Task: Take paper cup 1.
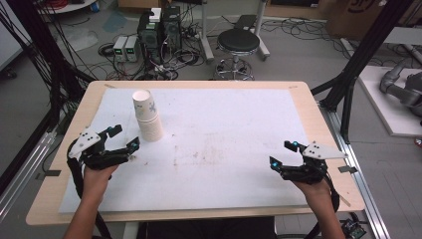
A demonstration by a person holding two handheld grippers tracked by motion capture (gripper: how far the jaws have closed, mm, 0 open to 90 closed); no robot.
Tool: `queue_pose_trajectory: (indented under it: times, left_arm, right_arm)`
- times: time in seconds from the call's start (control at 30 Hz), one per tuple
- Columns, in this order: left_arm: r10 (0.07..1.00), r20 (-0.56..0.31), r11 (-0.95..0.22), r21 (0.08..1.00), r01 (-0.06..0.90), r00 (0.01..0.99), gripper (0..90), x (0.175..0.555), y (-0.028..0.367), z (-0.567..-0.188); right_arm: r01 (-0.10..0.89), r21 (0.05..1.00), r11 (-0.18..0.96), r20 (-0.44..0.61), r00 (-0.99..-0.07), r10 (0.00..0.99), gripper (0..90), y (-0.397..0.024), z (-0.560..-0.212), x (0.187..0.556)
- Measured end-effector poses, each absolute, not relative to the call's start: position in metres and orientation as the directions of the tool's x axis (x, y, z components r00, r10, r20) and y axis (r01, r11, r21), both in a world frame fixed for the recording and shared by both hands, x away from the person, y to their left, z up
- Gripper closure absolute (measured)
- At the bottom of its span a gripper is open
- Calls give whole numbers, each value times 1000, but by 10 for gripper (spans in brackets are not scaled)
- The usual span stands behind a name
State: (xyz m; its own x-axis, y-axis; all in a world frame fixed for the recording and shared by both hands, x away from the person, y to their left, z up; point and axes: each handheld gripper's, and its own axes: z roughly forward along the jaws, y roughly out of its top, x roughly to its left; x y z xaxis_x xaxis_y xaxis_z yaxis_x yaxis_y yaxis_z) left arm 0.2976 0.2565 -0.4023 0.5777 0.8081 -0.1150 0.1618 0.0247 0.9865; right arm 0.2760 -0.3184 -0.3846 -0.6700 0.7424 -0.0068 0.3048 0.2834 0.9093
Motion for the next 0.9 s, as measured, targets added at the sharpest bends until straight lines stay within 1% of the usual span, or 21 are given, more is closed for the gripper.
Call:
queue_pose_trajectory:
  times: [0.23,0.3,0.4,0.53,0.63,0.9]
  left_arm:
    - [808,-105,26,989,143,579,167,302,258,-388]
    - [804,-113,44,990,131,584,163,306,259,-381]
    - [804,-94,35,993,111,587,154,309,258,-374]
    - [803,-91,29,993,115,590,154,314,257,-369]
    - [805,-105,29,990,138,584,153,321,256,-362]
    - [800,-80,-19,987,159,595,153,342,250,-343]
  right_arm:
    - [304,912,275,-5,-662,749,205,-320,-383,276]
    - [304,911,279,-7,-665,747,205,-319,-383,276]
    - [299,911,284,-12,-670,742,205,-318,-384,277]
    - [300,911,284,-11,-670,743,205,-317,-383,277]
    - [303,909,285,-8,-672,741,205,-317,-383,277]
    - [301,909,288,-10,-674,738,205,-316,-383,277]
